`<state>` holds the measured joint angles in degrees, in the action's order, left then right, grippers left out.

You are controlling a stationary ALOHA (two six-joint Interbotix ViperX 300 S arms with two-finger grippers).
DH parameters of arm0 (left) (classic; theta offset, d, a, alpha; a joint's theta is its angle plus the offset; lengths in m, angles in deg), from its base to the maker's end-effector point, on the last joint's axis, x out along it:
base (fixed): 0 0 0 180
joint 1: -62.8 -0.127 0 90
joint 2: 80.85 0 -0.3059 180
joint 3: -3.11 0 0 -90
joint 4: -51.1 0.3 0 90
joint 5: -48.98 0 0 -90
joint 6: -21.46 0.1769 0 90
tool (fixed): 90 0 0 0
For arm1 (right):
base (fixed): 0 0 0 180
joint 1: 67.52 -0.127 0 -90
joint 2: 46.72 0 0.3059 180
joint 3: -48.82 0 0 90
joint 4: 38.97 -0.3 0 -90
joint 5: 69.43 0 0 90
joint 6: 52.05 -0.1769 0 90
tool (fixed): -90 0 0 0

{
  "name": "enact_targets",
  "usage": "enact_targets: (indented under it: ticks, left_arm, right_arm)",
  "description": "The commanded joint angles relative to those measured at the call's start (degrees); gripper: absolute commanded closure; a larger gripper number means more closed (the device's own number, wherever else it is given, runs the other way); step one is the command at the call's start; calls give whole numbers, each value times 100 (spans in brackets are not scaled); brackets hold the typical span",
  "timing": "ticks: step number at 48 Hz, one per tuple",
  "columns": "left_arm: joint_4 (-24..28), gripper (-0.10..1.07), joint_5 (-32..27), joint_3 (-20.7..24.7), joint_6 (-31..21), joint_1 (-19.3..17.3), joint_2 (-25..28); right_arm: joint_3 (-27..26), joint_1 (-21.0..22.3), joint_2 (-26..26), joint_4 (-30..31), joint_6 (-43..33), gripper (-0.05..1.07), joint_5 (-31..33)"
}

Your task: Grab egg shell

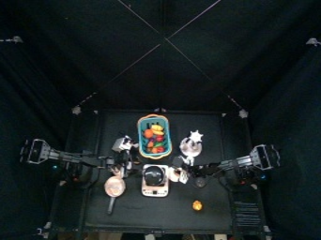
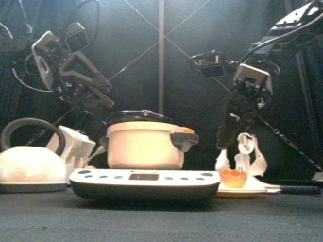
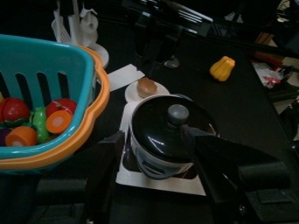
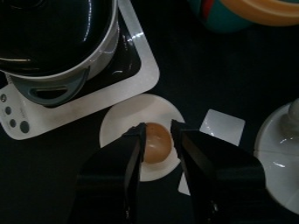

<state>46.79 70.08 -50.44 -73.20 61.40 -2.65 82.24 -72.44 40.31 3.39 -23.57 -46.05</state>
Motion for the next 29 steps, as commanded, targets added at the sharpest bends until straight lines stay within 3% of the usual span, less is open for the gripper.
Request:
enact_targets:
  ticks: [1,16,29]
  left_arm:
    - [-9,8,-220,62,-9,-158,-18]
    - [-53,8,-1942,308,18,-835,62]
    - [149,8,-2303,624,26,-905,545]
  right_arm:
    - [-114,-62,105,18,-35,31,-26]
    - [-123,-185,114,18,-53,32,18]
    - [-123,-176,62,44,-35,32,18]
